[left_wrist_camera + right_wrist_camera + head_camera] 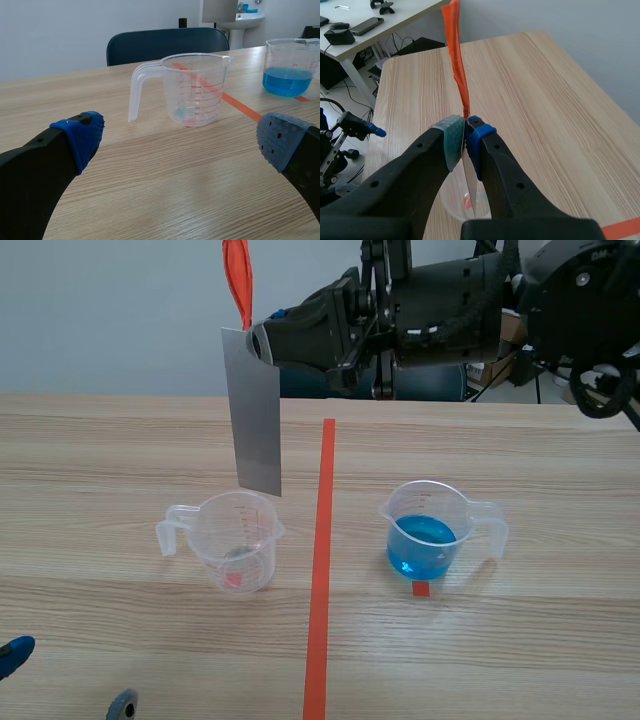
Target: Do the redox reaction experiment. move the plate over the blue solution
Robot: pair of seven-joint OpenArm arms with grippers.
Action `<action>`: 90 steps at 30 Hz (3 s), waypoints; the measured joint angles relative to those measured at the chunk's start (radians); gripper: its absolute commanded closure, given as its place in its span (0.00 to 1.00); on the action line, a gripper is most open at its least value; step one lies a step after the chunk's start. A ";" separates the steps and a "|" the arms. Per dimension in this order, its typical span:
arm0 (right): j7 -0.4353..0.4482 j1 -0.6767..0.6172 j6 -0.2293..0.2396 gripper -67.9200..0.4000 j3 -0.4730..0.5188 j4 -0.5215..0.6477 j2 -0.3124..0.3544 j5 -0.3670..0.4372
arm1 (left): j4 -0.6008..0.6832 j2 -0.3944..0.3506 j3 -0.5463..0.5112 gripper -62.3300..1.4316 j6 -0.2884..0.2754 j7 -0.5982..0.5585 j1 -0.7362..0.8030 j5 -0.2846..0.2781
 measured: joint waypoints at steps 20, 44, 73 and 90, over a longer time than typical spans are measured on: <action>0.162 0.000 0.124 0.97 0.000 0.000 0.340 0.087 | 0.070 -0.260 0.000 0.00 0.000 -0.076 0.147 -0.054; 0.432 -0.025 0.121 0.99 0.000 0.010 0.665 0.093 | 0.420 -0.692 0.000 0.71 -0.077 -0.076 0.239 -0.252; 0.457 -0.076 0.122 0.99 0.000 0.095 0.661 0.039 | 0.845 -0.687 0.285 0.92 -0.316 0.616 -0.121 -0.203; 0.448 -0.076 0.122 0.99 0.000 0.098 0.661 0.039 | 0.844 -0.473 0.387 0.92 -0.344 0.958 -0.336 -0.116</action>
